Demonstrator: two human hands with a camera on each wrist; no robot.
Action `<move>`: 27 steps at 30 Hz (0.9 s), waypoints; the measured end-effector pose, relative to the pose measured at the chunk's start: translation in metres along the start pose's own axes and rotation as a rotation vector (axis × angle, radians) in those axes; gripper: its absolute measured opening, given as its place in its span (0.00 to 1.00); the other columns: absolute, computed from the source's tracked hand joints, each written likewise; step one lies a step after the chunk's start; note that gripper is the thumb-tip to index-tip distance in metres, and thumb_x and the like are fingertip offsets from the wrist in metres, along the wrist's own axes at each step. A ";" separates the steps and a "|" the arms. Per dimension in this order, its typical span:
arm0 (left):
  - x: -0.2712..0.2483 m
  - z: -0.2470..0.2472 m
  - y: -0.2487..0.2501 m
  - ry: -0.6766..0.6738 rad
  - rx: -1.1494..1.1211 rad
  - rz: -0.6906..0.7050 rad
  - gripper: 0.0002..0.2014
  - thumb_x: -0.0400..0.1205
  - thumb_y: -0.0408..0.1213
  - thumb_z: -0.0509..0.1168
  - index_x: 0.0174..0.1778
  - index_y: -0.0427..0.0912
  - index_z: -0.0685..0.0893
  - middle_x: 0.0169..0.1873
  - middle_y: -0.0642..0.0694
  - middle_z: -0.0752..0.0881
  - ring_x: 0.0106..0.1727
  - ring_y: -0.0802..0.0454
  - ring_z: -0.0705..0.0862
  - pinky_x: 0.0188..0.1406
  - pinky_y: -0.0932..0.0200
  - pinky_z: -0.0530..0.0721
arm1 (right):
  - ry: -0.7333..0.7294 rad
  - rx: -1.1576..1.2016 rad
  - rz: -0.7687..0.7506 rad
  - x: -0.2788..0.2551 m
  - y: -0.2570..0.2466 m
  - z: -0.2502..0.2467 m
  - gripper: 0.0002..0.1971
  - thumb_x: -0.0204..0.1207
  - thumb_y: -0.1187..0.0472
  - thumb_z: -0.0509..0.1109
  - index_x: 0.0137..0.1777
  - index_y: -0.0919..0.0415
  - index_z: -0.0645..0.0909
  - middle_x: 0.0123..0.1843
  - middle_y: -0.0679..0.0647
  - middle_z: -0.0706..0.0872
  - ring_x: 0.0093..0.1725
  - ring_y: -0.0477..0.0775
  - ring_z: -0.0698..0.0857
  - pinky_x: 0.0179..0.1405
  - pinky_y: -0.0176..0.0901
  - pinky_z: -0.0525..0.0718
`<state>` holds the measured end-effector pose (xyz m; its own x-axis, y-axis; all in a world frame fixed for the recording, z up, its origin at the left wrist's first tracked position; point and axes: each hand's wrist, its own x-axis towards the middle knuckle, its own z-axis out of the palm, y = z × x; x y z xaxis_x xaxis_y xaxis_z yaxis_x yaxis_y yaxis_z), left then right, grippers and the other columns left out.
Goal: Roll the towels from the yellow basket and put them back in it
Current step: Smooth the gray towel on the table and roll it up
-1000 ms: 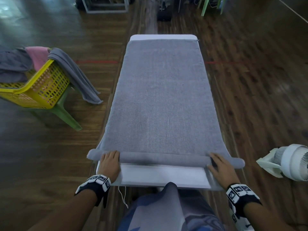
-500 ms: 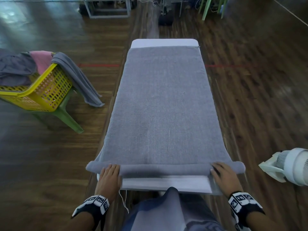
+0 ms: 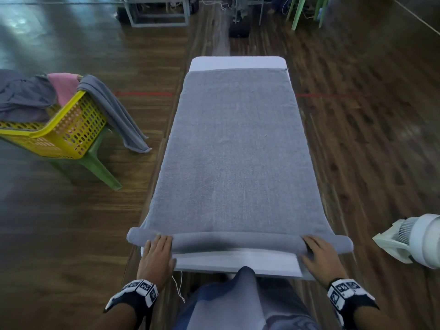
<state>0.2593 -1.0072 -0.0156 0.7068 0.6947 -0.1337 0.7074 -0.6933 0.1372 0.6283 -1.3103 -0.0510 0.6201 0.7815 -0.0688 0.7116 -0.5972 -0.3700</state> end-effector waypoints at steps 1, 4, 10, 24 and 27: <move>-0.004 -0.001 -0.001 -0.004 -0.015 0.002 0.23 0.65 0.37 0.78 0.57 0.41 0.84 0.52 0.44 0.87 0.57 0.42 0.85 0.60 0.40 0.82 | -0.029 -0.023 -0.006 -0.009 0.001 0.006 0.26 0.58 0.67 0.83 0.59 0.63 0.84 0.55 0.60 0.87 0.52 0.66 0.86 0.53 0.61 0.85; 0.000 -0.004 -0.005 -0.005 -0.009 0.000 0.12 0.66 0.39 0.69 0.46 0.46 0.85 0.42 0.50 0.87 0.45 0.47 0.85 0.51 0.47 0.83 | -0.065 -0.100 0.082 -0.017 -0.001 0.004 0.23 0.55 0.64 0.83 0.52 0.54 0.85 0.45 0.53 0.86 0.43 0.62 0.85 0.42 0.57 0.82; 0.024 -0.004 0.000 0.041 0.008 -0.029 0.19 0.75 0.36 0.58 0.60 0.40 0.83 0.55 0.43 0.87 0.59 0.42 0.84 0.64 0.40 0.79 | 0.121 -0.094 0.044 0.018 -0.017 -0.020 0.13 0.76 0.61 0.65 0.59 0.57 0.84 0.58 0.56 0.87 0.58 0.60 0.85 0.58 0.58 0.82; 0.024 -0.005 0.003 -0.009 -0.015 -0.001 0.24 0.80 0.45 0.53 0.66 0.37 0.81 0.62 0.41 0.84 0.66 0.39 0.81 0.67 0.38 0.76 | 0.031 -0.126 0.083 0.023 -0.010 -0.019 0.13 0.78 0.56 0.68 0.62 0.55 0.84 0.60 0.53 0.87 0.59 0.57 0.85 0.62 0.56 0.80; 0.011 -0.003 0.002 -0.057 -0.011 0.064 0.25 0.66 0.37 0.76 0.60 0.37 0.84 0.55 0.42 0.87 0.59 0.41 0.85 0.62 0.41 0.81 | -0.030 -0.120 0.029 -0.001 -0.010 -0.006 0.24 0.59 0.61 0.80 0.58 0.57 0.84 0.54 0.54 0.87 0.52 0.62 0.87 0.52 0.58 0.84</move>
<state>0.2689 -1.0004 -0.0134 0.7500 0.6364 -0.1804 0.6607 -0.7339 0.1576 0.6224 -1.3062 -0.0420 0.6322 0.7675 -0.1061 0.7290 -0.6357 -0.2539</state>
